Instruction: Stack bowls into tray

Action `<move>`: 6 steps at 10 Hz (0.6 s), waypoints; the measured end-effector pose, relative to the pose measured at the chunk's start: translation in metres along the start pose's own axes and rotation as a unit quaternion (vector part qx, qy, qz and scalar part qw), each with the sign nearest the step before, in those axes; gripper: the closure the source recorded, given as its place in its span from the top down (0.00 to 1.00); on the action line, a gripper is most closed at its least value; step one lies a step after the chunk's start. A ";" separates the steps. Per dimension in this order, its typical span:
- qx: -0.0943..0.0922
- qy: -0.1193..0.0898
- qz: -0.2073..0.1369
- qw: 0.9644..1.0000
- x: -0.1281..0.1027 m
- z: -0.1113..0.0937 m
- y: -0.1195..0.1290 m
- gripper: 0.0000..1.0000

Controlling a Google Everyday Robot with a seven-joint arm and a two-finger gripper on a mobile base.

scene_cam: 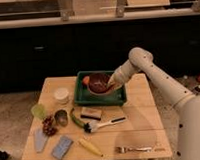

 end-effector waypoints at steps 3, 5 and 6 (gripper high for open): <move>-0.022 0.009 -0.018 1.000 0.004 0.004 0.004 0.00; -0.033 0.015 -0.025 0.999 0.009 0.007 0.006 0.00; -0.036 0.017 -0.026 0.999 0.012 0.008 0.008 0.00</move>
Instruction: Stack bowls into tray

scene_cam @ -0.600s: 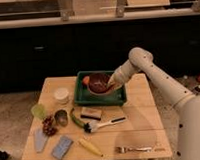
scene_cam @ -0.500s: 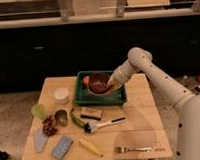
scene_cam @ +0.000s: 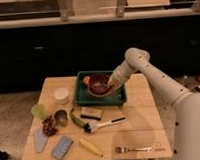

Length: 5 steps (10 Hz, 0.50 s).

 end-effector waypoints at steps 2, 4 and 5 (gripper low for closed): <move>-0.003 0.003 0.001 1.000 0.006 0.001 0.005 0.00; -0.006 0.004 0.000 1.000 0.010 0.005 0.006 0.00; -0.009 0.004 0.001 1.000 0.014 0.006 0.009 0.00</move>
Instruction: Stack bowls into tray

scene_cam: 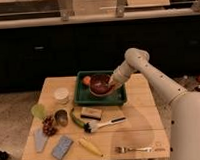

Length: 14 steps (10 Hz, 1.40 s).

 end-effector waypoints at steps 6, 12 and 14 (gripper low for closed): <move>-0.015 -0.008 0.006 1.000 0.009 0.010 0.007 0.25; -0.016 -0.024 0.001 1.000 0.007 0.015 0.005 0.79; -0.012 -0.029 -0.003 1.000 0.007 0.018 0.000 0.80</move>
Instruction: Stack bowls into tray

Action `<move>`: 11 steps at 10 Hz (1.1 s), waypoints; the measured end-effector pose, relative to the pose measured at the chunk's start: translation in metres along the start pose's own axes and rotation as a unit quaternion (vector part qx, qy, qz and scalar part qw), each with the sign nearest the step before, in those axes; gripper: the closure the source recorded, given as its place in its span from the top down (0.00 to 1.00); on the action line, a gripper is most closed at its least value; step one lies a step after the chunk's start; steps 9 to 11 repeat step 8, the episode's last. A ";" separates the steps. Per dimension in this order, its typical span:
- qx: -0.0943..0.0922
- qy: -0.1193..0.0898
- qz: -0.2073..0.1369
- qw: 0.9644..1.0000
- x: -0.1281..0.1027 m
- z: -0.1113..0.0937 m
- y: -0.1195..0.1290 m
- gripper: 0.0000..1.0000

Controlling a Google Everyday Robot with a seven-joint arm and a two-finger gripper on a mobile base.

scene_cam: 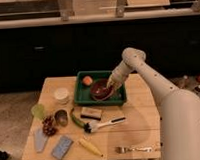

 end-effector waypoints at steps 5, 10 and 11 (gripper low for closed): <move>0.018 -0.007 -0.006 1.000 -0.001 -0.004 -0.006 0.80; 0.034 0.014 -0.008 0.999 0.001 -0.022 -0.014 0.80; 0.034 0.014 -0.008 0.999 0.001 -0.022 -0.014 0.80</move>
